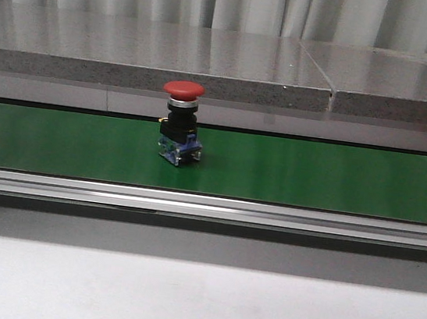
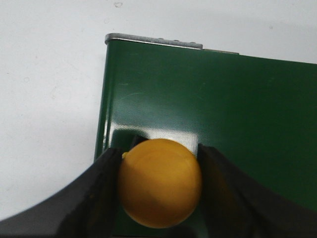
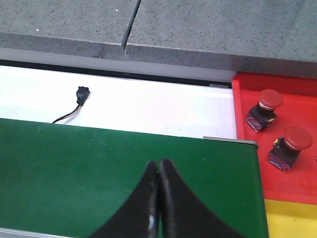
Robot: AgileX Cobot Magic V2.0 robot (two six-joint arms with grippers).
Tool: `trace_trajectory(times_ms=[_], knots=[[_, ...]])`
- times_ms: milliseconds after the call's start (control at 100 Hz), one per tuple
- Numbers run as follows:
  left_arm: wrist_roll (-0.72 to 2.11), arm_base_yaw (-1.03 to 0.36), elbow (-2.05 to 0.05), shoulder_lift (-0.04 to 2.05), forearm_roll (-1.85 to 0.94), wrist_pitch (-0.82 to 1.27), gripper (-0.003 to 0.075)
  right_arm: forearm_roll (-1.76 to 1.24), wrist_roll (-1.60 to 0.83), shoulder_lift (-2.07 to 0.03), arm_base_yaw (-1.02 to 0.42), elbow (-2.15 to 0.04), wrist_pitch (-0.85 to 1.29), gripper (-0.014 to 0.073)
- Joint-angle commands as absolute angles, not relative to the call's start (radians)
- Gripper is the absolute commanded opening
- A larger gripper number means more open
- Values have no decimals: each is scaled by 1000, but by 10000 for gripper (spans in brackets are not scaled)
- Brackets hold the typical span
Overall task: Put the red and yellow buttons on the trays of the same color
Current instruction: 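Carry the yellow button onto the belt and open the left gripper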
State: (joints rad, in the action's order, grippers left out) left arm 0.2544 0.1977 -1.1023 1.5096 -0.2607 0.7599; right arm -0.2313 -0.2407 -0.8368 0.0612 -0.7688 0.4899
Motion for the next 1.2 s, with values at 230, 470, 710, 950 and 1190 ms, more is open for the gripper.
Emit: trace_trajectory(times_ms=[230, 470, 710, 950, 1190], knots=[[260, 192, -1126, 1469, -279, 723, 566, -236, -248, -825, 60, -795, 426, -67], [260, 192, -1140, 1469, -279, 688, 570, -236, -248, -825, 60, -795, 426, -67], [269, 192, -1222, 1464, -335, 680, 569, -236, -248, -825, 60, -795, 426, -67], [353, 166, -1240, 1373, -413, 665, 569, -236, -248, -825, 60, -795, 426, -67], [368, 60, -1159, 1174, -411, 584, 568, -236, -248, -825, 60, -795, 426, -67]])
